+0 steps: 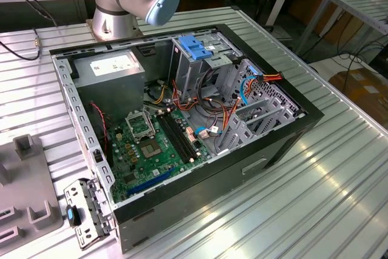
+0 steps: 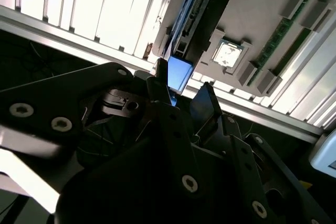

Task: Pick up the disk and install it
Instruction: 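Pick up the disk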

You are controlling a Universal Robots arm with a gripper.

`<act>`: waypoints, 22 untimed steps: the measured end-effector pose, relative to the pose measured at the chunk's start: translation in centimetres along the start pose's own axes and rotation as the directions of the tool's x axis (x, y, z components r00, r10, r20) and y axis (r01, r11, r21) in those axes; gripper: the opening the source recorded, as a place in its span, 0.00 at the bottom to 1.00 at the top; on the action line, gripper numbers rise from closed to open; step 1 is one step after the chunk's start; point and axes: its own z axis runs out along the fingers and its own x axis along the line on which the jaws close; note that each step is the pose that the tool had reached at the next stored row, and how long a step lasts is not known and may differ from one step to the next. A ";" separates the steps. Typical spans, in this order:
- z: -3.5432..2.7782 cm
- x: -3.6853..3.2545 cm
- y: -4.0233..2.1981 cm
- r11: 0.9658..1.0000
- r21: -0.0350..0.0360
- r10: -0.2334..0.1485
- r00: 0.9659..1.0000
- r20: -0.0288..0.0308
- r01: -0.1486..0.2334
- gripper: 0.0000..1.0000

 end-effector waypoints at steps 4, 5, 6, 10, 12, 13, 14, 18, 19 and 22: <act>0.00 0.00 0.00 1.000 0.000 0.000 1.000 0.003 0.000 0.45; 0.00 0.00 0.00 1.000 -0.001 0.000 1.000 0.004 0.000 0.45; 0.00 0.00 0.00 1.000 -0.001 0.000 1.000 0.005 0.000 0.45; 0.00 0.00 0.00 1.000 -0.001 0.000 1.000 0.007 0.000 0.45; 0.00 0.00 0.00 1.000 -0.001 0.000 1.000 0.009 0.000 0.45; 0.00 0.00 0.00 1.000 -0.001 0.000 1.000 0.009 0.000 0.45; 0.01 0.00 0.00 1.000 -0.001 0.000 1.000 0.009 0.000 0.45; 0.32 0.01 0.09 1.000 -0.001 -0.001 1.000 0.009 0.001 0.45; 0.39 0.03 0.14 1.000 -0.001 -0.004 1.000 0.009 0.004 0.45; 0.71 0.09 0.40 1.000 -0.001 -0.018 1.000 0.009 0.018 0.46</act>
